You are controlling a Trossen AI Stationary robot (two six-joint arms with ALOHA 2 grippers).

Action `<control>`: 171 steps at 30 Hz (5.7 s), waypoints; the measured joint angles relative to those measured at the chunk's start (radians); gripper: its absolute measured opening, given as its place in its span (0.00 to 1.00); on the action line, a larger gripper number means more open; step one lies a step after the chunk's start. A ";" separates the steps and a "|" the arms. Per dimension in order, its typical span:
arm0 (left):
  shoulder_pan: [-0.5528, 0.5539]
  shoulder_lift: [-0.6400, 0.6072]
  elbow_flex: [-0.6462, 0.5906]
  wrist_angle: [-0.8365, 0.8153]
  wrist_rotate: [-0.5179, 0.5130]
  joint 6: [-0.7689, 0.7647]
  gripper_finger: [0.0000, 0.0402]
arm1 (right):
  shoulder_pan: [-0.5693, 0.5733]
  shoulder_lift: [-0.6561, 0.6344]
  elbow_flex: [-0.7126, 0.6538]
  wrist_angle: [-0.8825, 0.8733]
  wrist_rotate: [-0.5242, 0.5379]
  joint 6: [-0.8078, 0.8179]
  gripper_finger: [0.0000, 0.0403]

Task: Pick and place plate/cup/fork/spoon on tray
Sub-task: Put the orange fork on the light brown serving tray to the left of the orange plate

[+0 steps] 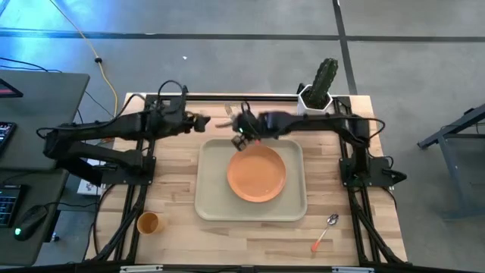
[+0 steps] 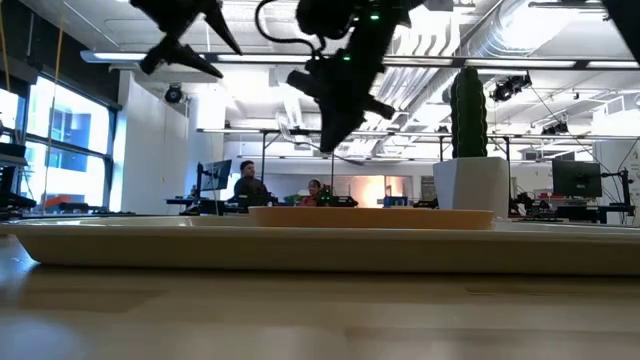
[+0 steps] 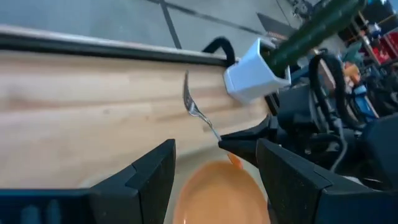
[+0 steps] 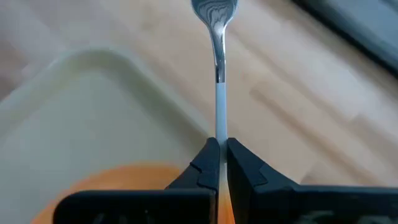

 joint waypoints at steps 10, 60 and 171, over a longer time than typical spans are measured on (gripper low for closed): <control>-0.182 0.087 0.000 0.074 -0.130 -0.101 0.53 | 0.160 -0.206 -0.264 0.157 0.152 0.220 0.01; -0.059 0.268 0.000 0.261 0.061 0.130 0.53 | 0.206 0.138 -0.266 0.208 -0.170 -0.198 0.23; 0.051 0.363 0.000 0.993 0.189 0.936 0.53 | 0.210 -0.307 -0.272 0.450 0.595 -0.321 0.00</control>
